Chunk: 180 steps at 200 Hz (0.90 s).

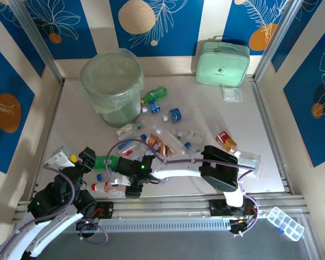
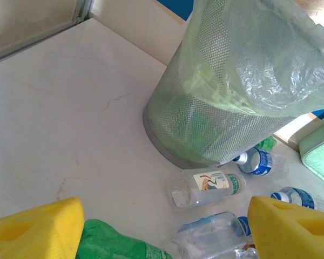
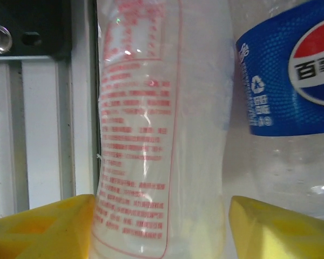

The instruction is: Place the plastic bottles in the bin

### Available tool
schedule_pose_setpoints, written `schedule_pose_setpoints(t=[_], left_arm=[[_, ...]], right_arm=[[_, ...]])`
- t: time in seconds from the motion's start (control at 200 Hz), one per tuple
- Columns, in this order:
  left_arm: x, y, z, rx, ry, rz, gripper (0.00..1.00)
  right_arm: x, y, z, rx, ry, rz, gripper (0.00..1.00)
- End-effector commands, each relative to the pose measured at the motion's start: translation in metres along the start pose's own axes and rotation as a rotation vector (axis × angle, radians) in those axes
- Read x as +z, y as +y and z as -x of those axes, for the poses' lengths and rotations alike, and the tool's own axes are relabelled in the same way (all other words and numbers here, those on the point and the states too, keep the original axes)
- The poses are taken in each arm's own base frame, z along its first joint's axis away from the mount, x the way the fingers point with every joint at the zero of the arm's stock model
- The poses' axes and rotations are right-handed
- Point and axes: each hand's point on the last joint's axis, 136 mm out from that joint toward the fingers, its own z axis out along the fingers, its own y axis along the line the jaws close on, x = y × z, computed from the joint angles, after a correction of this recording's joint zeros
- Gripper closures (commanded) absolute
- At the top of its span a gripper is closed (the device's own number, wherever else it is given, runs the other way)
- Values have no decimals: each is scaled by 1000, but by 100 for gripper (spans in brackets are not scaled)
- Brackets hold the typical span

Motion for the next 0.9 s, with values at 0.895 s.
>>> schedule_pose_setpoints(t=[0.895], left_arm=[[-3,-87,-13,205,121,-347,17]], right_arm=[[-61,-6,6,46,-157,-86,77]])
